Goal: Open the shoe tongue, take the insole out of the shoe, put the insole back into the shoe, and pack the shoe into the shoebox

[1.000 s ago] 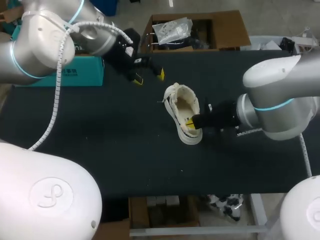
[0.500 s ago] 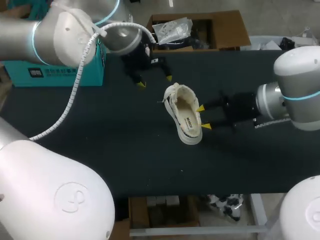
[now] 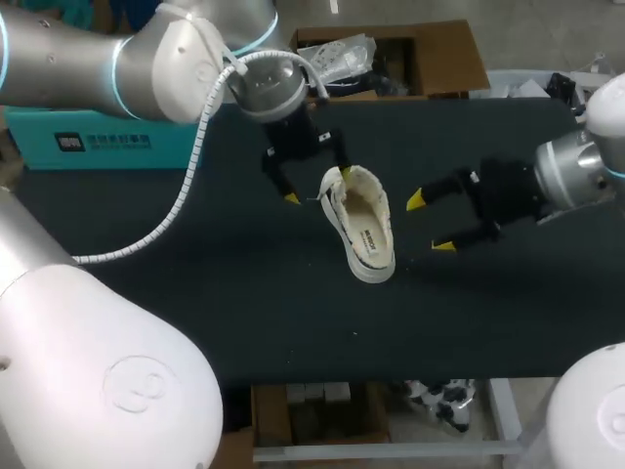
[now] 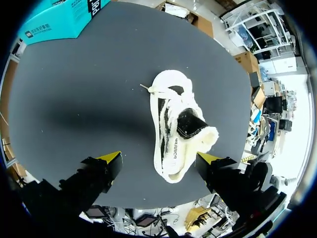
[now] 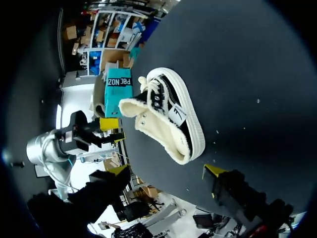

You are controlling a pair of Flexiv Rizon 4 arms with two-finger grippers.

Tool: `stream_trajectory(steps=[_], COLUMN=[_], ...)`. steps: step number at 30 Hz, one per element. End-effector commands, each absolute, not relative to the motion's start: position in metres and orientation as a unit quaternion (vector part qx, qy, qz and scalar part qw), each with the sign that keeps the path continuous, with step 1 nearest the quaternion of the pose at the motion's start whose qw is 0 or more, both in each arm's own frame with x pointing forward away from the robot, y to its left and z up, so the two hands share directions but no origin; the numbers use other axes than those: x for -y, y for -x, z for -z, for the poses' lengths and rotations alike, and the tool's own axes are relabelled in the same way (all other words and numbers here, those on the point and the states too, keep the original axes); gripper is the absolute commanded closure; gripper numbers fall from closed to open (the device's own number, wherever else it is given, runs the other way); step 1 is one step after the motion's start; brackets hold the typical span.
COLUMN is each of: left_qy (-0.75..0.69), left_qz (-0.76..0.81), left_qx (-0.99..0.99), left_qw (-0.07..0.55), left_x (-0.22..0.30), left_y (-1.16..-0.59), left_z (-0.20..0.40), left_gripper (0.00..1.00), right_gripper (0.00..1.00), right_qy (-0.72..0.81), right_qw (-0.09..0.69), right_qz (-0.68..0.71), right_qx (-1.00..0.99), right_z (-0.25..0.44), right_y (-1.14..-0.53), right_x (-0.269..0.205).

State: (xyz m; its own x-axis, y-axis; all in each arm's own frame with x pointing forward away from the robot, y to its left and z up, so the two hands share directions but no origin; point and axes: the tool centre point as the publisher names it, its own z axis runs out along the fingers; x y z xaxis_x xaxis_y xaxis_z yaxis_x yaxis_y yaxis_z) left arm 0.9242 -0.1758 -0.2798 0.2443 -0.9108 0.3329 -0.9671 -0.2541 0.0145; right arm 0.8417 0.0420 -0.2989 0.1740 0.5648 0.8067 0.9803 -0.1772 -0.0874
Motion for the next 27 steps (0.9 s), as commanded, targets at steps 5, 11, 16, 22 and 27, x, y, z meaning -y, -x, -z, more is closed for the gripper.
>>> stream_trajectory(steps=[5, 11, 16, 22, 27], left_qy=[-0.772, -0.78, -0.788, -0.79, -0.789], left_qz=[-0.125, -0.097, -0.08, -0.065, -0.054], left_qx=[0.614, 0.608, 0.6, 0.598, 0.601], left_qw=[0.112, 0.11, 0.109, 0.116, 0.117], left_x=[0.189, 0.2, 0.206, 0.212, 0.22], left_y=[-0.922, -0.926, -0.93, -0.935, -0.935], left_z=[0.295, 0.31, 0.321, 0.33, 0.336], left_gripper=[0.0, 0.0, 0.23, 0.3, 0.43], right_gripper=[0.0, 0.0, 0.0, 0.0, 0.0], right_qy=[0.65, 0.601, 0.565, 0.541, 0.533], right_qw=[0.304, 0.273, 0.23, 0.209, 0.206], right_qz=[0.295, 0.268, 0.26, 0.247, 0.243], right_qx=[0.631, 0.702, 0.748, 0.776, 0.784], right_z=[0.27, 0.269, 0.271, 0.274, 0.276], right_y=[-0.836, -0.832, -0.818, -0.804, -0.799], right_x=[0.005, 0.014, 0.017, 0.018, 0.024])
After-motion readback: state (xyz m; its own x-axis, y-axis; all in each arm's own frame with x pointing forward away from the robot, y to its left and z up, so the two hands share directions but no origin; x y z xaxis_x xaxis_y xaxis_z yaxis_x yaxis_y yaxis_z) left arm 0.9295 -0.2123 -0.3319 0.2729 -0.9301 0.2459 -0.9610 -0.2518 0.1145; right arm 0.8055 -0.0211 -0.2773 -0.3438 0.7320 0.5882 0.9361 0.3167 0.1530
